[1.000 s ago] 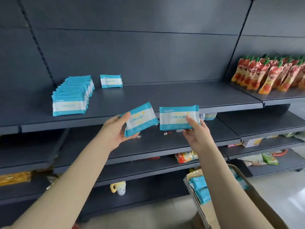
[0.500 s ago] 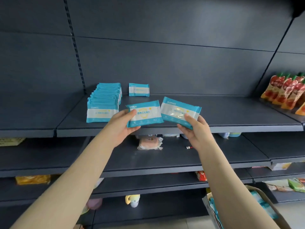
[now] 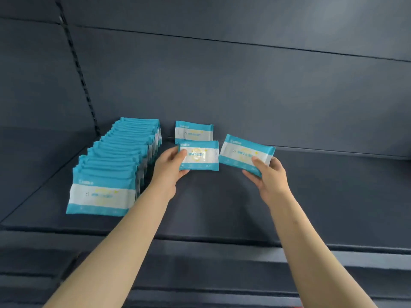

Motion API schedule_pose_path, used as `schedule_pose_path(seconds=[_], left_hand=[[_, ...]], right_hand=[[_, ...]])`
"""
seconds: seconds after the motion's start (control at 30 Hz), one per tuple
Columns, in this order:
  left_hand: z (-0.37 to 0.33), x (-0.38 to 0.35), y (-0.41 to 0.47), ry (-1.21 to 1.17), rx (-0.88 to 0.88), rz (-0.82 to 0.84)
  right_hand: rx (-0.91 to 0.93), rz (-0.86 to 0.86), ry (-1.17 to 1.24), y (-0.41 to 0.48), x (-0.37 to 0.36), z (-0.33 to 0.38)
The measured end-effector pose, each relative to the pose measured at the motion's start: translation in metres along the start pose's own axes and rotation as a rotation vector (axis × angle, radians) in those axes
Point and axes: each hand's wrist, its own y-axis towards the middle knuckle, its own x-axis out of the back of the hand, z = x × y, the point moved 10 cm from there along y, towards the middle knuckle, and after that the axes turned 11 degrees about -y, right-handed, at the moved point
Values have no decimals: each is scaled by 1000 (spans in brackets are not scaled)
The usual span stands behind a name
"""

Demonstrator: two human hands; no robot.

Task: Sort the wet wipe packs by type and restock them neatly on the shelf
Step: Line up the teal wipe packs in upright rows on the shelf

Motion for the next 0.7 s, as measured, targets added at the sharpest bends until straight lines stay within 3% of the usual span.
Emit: schedule_pose_path(seconds=[0.2, 0.4, 0.7], left_hand=[[2, -3, 65, 51, -104, -154], [-5, -6, 105, 250, -259, -181], [-6, 0, 124, 234, -250, -175]], right_hand=[[-25, 10, -19, 65, -13, -11], [-1, 104, -143, 88, -35, -17], [133, 101, -385, 100, -74, -20]])
